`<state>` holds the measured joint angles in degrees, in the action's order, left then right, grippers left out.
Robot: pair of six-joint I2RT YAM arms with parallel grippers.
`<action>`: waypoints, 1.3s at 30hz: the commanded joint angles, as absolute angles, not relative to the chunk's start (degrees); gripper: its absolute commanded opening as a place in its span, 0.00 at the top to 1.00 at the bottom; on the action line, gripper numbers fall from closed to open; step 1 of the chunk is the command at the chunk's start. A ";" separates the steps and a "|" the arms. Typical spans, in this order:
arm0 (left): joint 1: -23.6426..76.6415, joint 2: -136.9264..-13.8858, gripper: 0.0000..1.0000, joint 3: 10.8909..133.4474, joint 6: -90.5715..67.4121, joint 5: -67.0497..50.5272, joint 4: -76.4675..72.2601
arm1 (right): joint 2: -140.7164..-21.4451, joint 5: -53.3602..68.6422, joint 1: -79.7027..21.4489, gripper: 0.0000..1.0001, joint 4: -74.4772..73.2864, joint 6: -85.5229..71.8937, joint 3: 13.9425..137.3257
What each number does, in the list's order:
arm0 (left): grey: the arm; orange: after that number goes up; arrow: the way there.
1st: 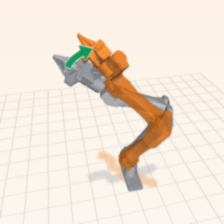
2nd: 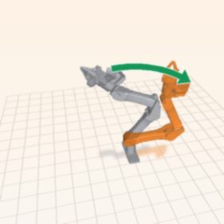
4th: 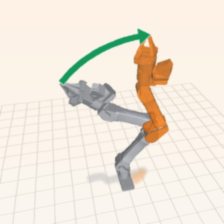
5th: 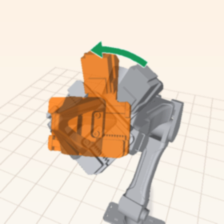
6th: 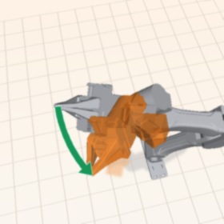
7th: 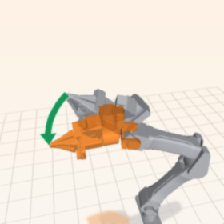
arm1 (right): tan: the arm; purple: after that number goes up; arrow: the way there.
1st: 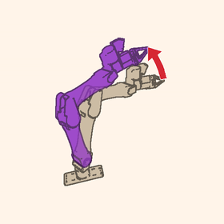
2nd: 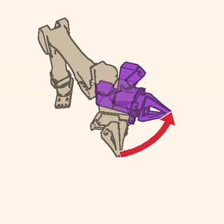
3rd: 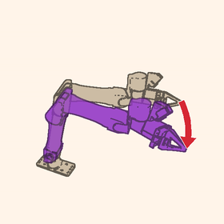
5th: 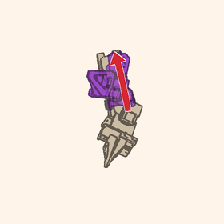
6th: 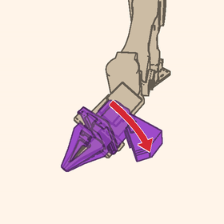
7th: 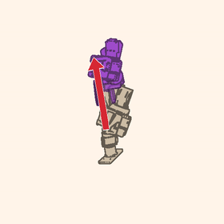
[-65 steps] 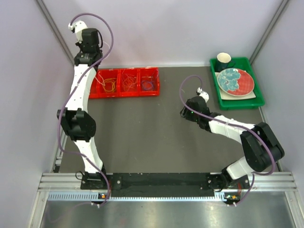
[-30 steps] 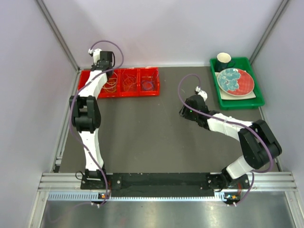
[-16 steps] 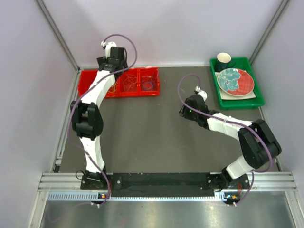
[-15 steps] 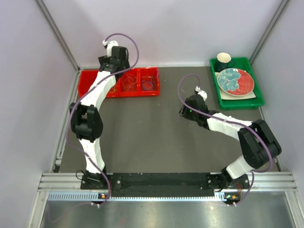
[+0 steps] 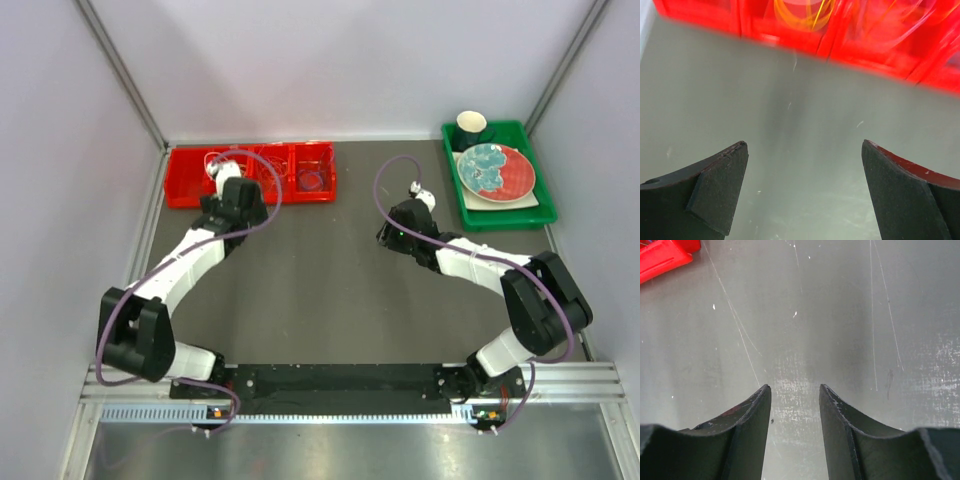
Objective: Untangle the cables
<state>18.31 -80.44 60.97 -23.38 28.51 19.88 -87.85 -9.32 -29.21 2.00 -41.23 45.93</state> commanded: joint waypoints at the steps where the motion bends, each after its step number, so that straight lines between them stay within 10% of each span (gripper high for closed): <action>1: 17.67 -74.19 0.01 49.77 -24.09 29.70 7.23 | -86.75 -8.70 -29.44 0.56 4.66 -40.26 46.67; 13: 12.05 -65.39 0.01 20.40 -8.09 24.18 -35.73 | -84.11 -5.63 -31.46 0.46 13.00 -36.57 42.54; 26: 9.05 -88.31 0.01 13.98 3.07 16.19 -71.77 | -80.51 -2.73 -32.70 0.25 28.90 -32.43 34.81; 39: 5.71 -90.79 0.01 16.00 0.26 14.06 -68.20 | -79.89 -1.93 -33.93 0.10 32.09 -30.76 33.22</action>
